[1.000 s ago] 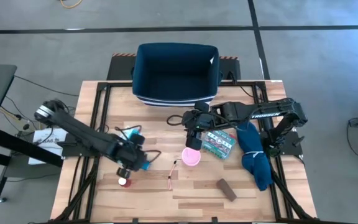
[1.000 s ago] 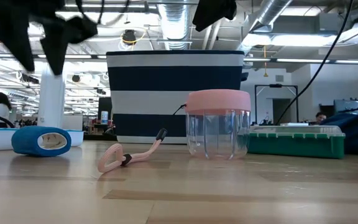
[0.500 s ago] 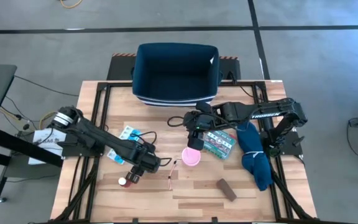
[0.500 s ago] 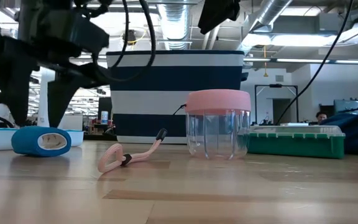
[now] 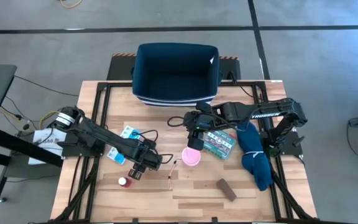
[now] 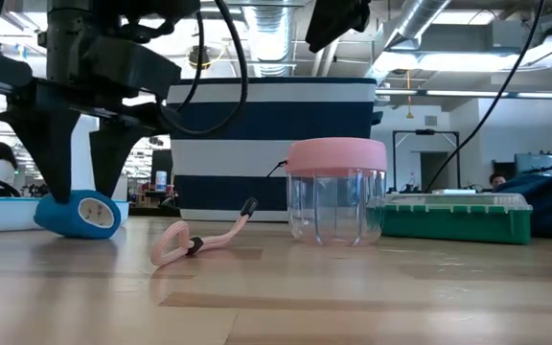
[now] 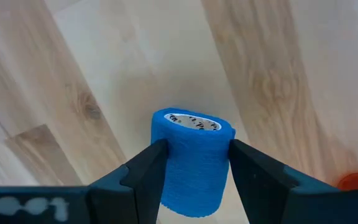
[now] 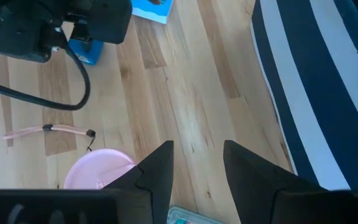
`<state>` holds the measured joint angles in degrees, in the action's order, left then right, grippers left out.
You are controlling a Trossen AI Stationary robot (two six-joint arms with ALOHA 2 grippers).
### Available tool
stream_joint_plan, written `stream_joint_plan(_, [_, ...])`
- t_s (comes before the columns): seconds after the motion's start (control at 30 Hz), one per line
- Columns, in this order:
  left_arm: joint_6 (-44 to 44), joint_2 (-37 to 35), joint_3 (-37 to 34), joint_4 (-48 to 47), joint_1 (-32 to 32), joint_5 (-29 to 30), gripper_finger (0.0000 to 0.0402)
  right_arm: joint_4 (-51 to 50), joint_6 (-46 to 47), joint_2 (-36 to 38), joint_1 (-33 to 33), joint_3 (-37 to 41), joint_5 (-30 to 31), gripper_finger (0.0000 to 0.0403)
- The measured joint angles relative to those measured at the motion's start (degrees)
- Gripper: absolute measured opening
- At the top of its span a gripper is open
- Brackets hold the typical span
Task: Pick & place medical supplies in basket/bin
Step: Put the blue bandage in the blue bin
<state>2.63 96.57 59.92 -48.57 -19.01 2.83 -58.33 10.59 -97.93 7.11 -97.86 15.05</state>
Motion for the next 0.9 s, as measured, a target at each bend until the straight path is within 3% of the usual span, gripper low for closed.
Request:
stream_joint_plan(0.37, [0.7,-0.4,-4.6,4.0,1.6,-0.6,0.0164,0.0,0.0,0.0,0.0,0.0,0.0,0.0132])
stream_joint_plan(0.47, [3.1,-0.3,-5.2,4.9,1.7,-1.1,0.0129,0.0,0.0,0.0,0.0,0.0,0.0,0.0132])
stream_joint_plan(0.63, [5.1,-0.5,-4.6,5.3,1.7,-1.0,0.0027,0.0,0.0,0.0,0.0,0.0,0.0,0.0131])
stream_joint_plan(0.8, [4.7,-1.2,-0.3,3.4,1.8,1.4,0.0025,0.0,0.0,0.0,0.0,0.0,0.0,0.0129])
stream_joint_plan(0.9, [4.9,-3.8,5.4,-0.4,1.9,5.9,0.0026,0.0,0.0,0.0,0.0,0.0,0.0,0.0129])
